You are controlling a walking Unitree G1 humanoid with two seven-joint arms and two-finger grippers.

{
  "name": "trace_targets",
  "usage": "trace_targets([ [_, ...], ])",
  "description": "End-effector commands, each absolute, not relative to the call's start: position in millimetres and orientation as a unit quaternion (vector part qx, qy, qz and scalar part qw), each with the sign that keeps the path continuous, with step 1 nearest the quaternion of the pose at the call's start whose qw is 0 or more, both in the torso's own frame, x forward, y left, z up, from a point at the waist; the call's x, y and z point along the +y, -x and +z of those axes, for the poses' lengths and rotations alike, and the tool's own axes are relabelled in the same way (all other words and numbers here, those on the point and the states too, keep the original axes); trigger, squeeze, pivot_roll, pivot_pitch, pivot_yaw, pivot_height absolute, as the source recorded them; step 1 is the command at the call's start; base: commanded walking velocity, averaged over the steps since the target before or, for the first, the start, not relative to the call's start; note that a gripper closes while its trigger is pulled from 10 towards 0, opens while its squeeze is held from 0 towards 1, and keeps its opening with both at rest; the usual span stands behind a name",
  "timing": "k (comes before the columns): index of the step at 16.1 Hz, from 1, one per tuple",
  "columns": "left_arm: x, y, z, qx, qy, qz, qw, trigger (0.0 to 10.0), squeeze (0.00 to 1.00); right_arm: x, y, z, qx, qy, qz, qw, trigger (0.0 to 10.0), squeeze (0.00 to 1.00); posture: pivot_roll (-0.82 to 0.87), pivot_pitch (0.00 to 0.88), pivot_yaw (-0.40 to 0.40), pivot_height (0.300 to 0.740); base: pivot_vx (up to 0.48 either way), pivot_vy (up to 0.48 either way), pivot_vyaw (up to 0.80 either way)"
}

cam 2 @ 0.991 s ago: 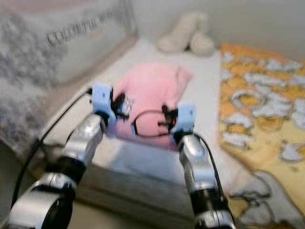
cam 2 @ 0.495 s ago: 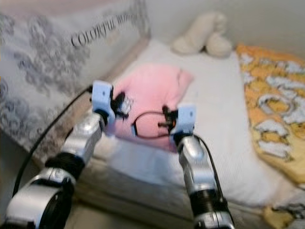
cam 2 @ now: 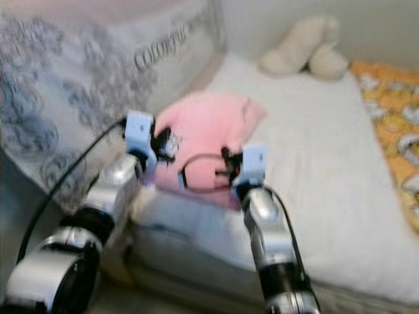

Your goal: Clean up the room

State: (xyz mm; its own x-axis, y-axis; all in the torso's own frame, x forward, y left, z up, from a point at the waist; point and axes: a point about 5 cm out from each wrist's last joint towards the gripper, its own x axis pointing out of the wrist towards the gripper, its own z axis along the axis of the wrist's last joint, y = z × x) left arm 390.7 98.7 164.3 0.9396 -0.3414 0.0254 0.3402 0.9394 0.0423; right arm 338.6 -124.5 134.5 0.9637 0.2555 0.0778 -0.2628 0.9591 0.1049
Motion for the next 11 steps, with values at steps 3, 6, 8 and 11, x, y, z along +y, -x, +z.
trace_targets([
  [3,89.0,-392.7,176.9,-0.039,-0.025,-0.184,0.982,10.0,0.0,-132.3,-339.6,143.4,-0.054,-0.055,0.119,0.99,10.0,0.0,-0.05,0.0,0.001,0.74,0.307,0.368,0.0],
  [6,89.0,-392.7,176.9,-0.039,-0.025,-0.184,0.982,10.0,0.0,-132.3,-339.6,143.4,-0.054,-0.055,0.119,0.99,10.0,0.0,-0.05,0.0,0.001,0.74,0.307,0.368,0.0],
  [8,89.0,-392.7,176.9,-0.039,-0.025,-0.184,0.982,10.0,0.0,-132.3,-339.6,143.4,-0.054,-0.055,0.119,0.99,10.0,0.0,-0.05,0.0,0.001,0.74,0.307,0.368,0.0],
  [11,89.0,-392.7,176.9,-0.039,-0.025,-0.184,0.982,10.0,0.0,-132.3,-339.6,143.4,-0.054,-0.055,0.119,0.99,10.0,0.0,-0.05,0.0,0.001,0.74,0.307,0.368,0.0],
])
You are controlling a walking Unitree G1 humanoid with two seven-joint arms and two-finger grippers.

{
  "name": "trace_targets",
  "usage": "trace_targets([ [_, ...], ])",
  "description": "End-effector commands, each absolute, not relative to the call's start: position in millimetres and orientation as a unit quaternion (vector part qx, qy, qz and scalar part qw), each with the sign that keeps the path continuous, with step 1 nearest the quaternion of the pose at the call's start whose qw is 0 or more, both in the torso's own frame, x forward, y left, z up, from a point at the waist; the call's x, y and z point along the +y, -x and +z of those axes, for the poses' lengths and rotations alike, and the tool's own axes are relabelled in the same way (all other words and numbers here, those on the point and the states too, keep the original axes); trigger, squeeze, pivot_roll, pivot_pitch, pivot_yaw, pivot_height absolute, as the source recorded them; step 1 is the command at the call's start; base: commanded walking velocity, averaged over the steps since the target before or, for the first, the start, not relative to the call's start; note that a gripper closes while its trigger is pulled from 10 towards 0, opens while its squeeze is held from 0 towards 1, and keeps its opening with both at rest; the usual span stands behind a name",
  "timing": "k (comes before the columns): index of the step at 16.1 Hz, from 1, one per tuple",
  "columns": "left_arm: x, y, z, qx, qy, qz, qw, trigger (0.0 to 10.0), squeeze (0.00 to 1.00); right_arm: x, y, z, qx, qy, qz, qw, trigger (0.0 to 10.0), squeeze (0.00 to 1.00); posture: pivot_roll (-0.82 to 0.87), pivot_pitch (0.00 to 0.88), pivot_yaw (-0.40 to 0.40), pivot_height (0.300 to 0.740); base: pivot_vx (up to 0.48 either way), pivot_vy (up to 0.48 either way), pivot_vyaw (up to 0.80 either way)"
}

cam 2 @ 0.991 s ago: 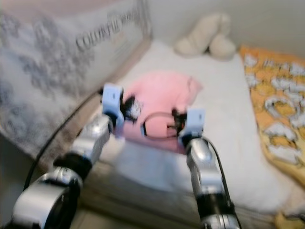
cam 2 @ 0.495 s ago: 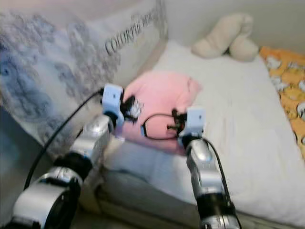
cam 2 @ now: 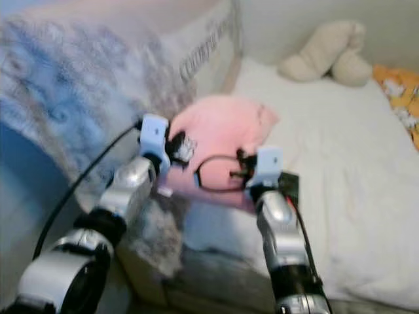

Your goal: Clean up the room

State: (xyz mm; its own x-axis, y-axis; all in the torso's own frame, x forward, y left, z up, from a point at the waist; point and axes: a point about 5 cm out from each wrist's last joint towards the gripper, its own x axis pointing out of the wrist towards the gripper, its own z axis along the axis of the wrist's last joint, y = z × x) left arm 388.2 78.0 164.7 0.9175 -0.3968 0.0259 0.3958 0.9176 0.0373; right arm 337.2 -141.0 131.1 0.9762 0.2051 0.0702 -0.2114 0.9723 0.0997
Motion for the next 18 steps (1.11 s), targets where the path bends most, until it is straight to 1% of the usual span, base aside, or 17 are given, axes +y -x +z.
trace_targets([
  [1,89.0,-392.7,176.9,-0.039,-0.025,-0.184,0.982,10.0,0.0,-132.3,-339.6,143.4,-0.054,-0.055,0.119,0.99,10.0,0.0,-0.05,0.0,0.001,0.74,0.307,0.368,0.0],
  [3,89.0,-392.7,176.9,-0.039,-0.025,-0.184,0.982,10.0,0.0,-132.3,-339.6,143.4,-0.054,-0.055,0.119,0.99,10.0,0.0,-0.05,0.0,0.001,0.74,0.307,0.368,0.0],
  [6,67.6,-383.7,169.5,-0.052,-0.027,-0.207,0.977,10.0,0.0,-132.0,-338.9,135.7,-0.037,-0.058,0.122,0.99,10.0,0.0,-0.05,0.0,0.005,0.74,0.0,0.0,0.0],
  [9,60.0,-379.9,169.3,-0.06,-0.024,-0.223,0.973,10.0,0.0,-133.3,-336.4,133.0,-0.034,-0.06,0.118,0.991,10.0,0.0,-0.06,0.0,0.008,0.74,0.0,0.0,0.0],
  [14,55.8,-378.0,168.9,-0.061,-0.015,-0.218,0.974,10.0,0.0,-134.3,-336.7,133.4,-0.035,-0.058,0.117,0.991,10.0,0.0,-0.06,0.0,0.01,0.74,0.0,-0.455,0.0],
  [17,59.3,-382.3,163.6,-0.031,-0.017,-0.19,0.981,10.0,0.0,-134.7,-336.5,133.3,-0.035,-0.059,0.112,0.991,10.0,0.0,-0.06,0.0,0.01,0.74,0.0,-0.423,0.0],
  [18,59.2,-383.7,164.5,-0.028,-0.018,-0.187,0.982,10.0,0.0,-135.9,-336.5,132.5,-0.034,-0.06,0.107,0.992,10.0,0.0,-0.06,0.0,0.009,0.74,0.255,-0.405,0.69],
])
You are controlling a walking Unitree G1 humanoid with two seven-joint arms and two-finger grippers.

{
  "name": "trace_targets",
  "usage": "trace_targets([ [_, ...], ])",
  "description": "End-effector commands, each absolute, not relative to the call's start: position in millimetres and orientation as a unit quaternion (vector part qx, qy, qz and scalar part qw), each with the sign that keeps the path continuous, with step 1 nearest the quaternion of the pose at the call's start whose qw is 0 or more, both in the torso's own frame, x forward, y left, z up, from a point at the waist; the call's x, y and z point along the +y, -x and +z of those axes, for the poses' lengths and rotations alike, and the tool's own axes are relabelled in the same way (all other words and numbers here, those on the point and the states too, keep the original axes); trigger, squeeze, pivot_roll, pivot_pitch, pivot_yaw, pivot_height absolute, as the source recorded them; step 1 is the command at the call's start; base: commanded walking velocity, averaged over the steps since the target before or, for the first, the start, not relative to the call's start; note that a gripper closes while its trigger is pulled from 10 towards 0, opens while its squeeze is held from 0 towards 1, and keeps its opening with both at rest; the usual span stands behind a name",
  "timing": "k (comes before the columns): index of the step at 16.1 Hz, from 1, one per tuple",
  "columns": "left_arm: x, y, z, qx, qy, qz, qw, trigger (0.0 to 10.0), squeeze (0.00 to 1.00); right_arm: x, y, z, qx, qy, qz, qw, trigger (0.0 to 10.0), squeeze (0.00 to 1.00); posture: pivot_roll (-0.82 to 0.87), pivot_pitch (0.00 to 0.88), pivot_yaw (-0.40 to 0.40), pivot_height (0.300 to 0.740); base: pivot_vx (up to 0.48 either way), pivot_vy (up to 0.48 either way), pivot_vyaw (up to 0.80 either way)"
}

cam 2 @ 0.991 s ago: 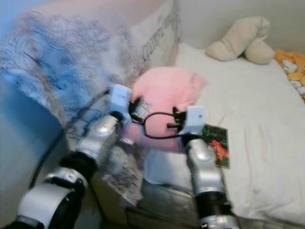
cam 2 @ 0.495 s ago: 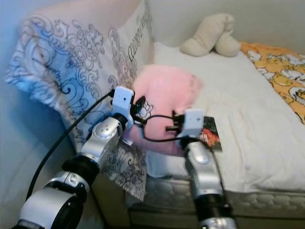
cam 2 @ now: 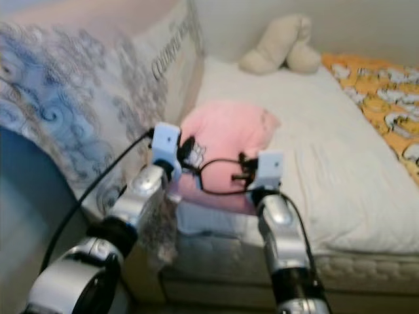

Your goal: Clean up the room

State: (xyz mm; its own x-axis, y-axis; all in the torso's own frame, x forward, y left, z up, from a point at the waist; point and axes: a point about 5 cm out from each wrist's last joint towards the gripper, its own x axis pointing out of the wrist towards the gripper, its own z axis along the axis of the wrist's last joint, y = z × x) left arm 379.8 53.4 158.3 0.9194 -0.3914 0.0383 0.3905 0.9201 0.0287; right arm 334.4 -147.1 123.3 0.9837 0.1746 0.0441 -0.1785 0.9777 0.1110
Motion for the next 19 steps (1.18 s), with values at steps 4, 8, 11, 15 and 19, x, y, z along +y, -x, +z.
trace_targets([
  [4,59.4,-385.3,167.1,-0.03,-0.022,-0.186,0.982,10.0,0.0,-138.5,-334.8,130.4,-0.028,-0.054,0.101,0.993,10.0,0.0,-0.08,0.0,0.015,0.74,0.269,-0.393,0.56],
  [8,62.1,-386.5,168.1,-0.034,-0.035,-0.178,0.983,10.0,0.0,-140.5,-333.1,129.4,-0.028,-0.059,0.097,0.993,10.0,0.0,-0.07,0.002,0.014,0.74,0.066,0.0,0.0],
  [11,63.9,-386.3,168.1,-0.039,-0.043,-0.183,0.981,10.0,0.0,-138.3,-333.1,129.1,-0.027,-0.059,0.099,0.993,10.0,0.0,-0.06,0.0,0.012,0.74,0.0,0.0,0.0],
  [15,67.0,-387.1,165.0,-0.026,-0.033,-0.18,0.983,10.0,0.0,-137.0,-331.7,126.2,-0.024,-0.063,0.099,0.993,10.0,0.0,-0.06,0.0,0.017,0.74,0.338,0.0,0.0],
  [19,66.5,-387.7,163.9,-0.019,-0.021,-0.164,0.986,10.0,0.0,-140.1,-332.4,126.8,-0.023,-0.057,0.1,0.993,10.0,0.0,-0.06,0.0,0.013,0.74,0.472,0.0,0.0],
])
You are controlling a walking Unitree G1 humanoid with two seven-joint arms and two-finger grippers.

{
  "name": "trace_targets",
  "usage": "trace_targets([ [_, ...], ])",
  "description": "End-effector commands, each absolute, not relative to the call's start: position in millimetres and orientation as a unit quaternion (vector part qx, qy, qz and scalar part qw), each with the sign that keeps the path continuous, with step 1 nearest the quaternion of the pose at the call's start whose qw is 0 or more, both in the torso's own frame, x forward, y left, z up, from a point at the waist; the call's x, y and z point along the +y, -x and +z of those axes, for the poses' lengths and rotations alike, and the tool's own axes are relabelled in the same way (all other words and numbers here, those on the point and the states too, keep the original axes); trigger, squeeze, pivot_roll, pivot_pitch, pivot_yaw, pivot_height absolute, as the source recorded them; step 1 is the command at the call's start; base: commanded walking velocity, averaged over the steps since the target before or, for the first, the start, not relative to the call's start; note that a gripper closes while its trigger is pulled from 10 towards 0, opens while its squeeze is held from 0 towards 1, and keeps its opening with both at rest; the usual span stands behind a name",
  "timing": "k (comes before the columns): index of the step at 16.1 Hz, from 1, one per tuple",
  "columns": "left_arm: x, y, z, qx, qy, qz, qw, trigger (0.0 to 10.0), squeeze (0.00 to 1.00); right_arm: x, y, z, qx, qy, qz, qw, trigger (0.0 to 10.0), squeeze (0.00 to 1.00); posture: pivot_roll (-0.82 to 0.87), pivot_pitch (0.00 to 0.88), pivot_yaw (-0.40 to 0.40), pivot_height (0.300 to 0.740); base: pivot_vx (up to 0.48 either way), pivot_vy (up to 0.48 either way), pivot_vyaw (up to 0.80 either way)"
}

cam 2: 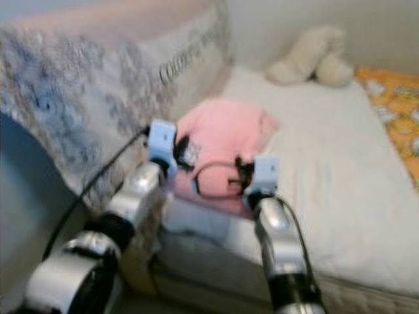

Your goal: Clean up the room

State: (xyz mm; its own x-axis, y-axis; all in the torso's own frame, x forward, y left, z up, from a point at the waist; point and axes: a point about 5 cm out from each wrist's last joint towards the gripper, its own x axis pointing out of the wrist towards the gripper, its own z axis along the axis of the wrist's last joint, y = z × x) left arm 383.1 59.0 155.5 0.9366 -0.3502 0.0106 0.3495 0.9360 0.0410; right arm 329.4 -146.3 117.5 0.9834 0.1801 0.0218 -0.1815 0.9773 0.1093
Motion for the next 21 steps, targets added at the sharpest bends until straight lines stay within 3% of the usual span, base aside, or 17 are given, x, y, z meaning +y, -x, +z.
trace_targets([
  [1,65.9,-388.3,163.6,-0.014,-0.016,-0.157,0.987,10.0,0.0,-143.0,-335.2,127.9,-0.019,-0.05,0.102,0.993,10.0,0.0,-0.06,0.0,0.01,0.74,0.48,0.0,0.0],
  [5,61.9,-388.4,162.1,-0.005,-0.007,-0.153,0.988,10.0,0.0,-147.6,-339.1,125.9,0.0,-0.026,0.109,0.994,10.0,0.0,-0.06,0.024,-0.009,0.74,0.48,0.0,0.0],
  [7,56.8,-392.3,162.4,0.018,-0.007,-0.131,0.991,10.0,0.0,-149.3,-354.5,123.1,0.043,0.041,0.135,0.989,10.0,0.0,-0.06,0.051,-0.017,0.74,0.48,0.0,0.0],
  [9,58.3,-395.6,163.9,0.031,-0.022,-0.114,0.993,10.0,0.0,-147.1,-366.0,122.2,0.067,0.077,0.161,0.982,10.0,0.0,-0.05,0.09,-0.024,0.74,0.0,0.0,0.0],
  [10,59.9,-397.7,165.0,0.041,-0.022,-0.097,0.994,10.0,0.0,-143.5,-374.1,119.9,0.088,0.131,0.182,0.971,10.0,0.0,-0.05,0.153,-0.042,0.74,0.0,0.0,0.0],
  [14,69.4,-396.4,153.7,0.064,-0.027,-0.046,0.996,10.0,0.0,-129.1,-370.4,97.8,0.127,0.216,0.214,0.944,10.0,0.0,-0.04,0.243,-0.057,0.74,0.0,0.0,0.0],
  [15,80.6,-395.6,146.5,0.081,0.008,-0.01,0.997,10.0,0.0,-121.3,-369.5,93.6,0.132,0.244,0.224,0.934,10.0,0.0,-0.05,0.272,-0.071,0.74,0.0,0.0,0.0],
  [19,80.3,-390.0,132.9,0.106,0.042,0.009,0.993,10.0,0.0,-123.3,-369.7,90.4,0.139,0.27,0.222,0.927,10.0,0.0,-0.04,0.303,-0.092,0.74,0.0,0.0,0.0],
  [21,68.6,-393.0,145.4,0.08,0.015,-0.019,0.997,10.0,0.0,-124.4,-374.4,98.3,0.126,0.251,0.203,0.938,10.0,0.0,-0.05,0.312,-0.097,0.74,0.0,0.0,0.0],
])
